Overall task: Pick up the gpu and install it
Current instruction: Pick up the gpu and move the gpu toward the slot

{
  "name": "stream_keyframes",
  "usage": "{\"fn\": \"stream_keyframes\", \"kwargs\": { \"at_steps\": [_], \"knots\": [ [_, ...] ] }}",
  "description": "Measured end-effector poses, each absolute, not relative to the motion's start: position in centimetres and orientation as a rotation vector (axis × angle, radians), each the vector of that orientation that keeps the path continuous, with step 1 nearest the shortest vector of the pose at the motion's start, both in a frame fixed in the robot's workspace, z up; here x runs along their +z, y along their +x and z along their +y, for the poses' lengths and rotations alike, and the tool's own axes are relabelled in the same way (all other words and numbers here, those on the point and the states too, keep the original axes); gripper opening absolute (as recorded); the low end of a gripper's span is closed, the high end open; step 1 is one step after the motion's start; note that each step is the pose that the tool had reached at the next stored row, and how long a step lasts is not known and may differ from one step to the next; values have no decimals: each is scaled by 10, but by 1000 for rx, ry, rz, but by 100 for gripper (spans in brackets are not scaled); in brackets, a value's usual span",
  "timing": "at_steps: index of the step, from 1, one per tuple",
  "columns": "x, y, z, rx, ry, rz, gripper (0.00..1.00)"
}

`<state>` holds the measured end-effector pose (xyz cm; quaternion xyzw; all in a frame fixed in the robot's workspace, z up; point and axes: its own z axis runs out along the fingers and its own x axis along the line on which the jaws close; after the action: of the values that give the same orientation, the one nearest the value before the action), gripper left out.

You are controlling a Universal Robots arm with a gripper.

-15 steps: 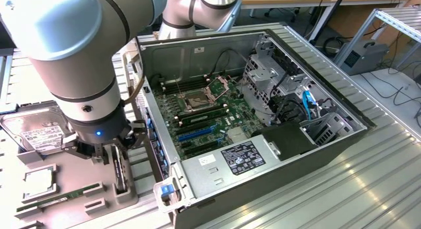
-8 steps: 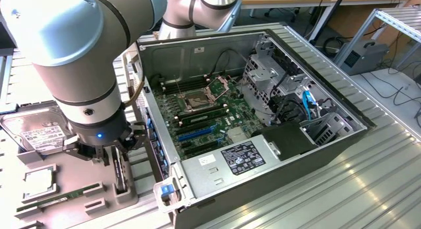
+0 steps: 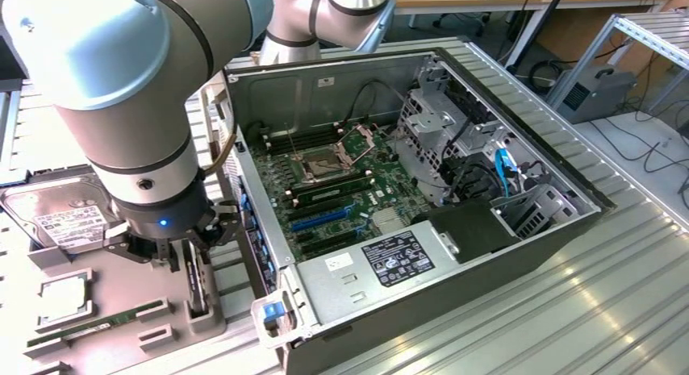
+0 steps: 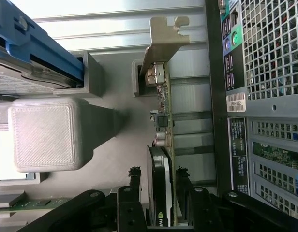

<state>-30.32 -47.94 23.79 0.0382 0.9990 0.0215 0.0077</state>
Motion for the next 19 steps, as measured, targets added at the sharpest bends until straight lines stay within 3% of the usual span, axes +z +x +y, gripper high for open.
{"fn": "stream_keyframes", "kwargs": {
  "at_steps": [19],
  "knots": [
    [238, -301, -479, 67, 119, 3123, 42]
  ]
}}
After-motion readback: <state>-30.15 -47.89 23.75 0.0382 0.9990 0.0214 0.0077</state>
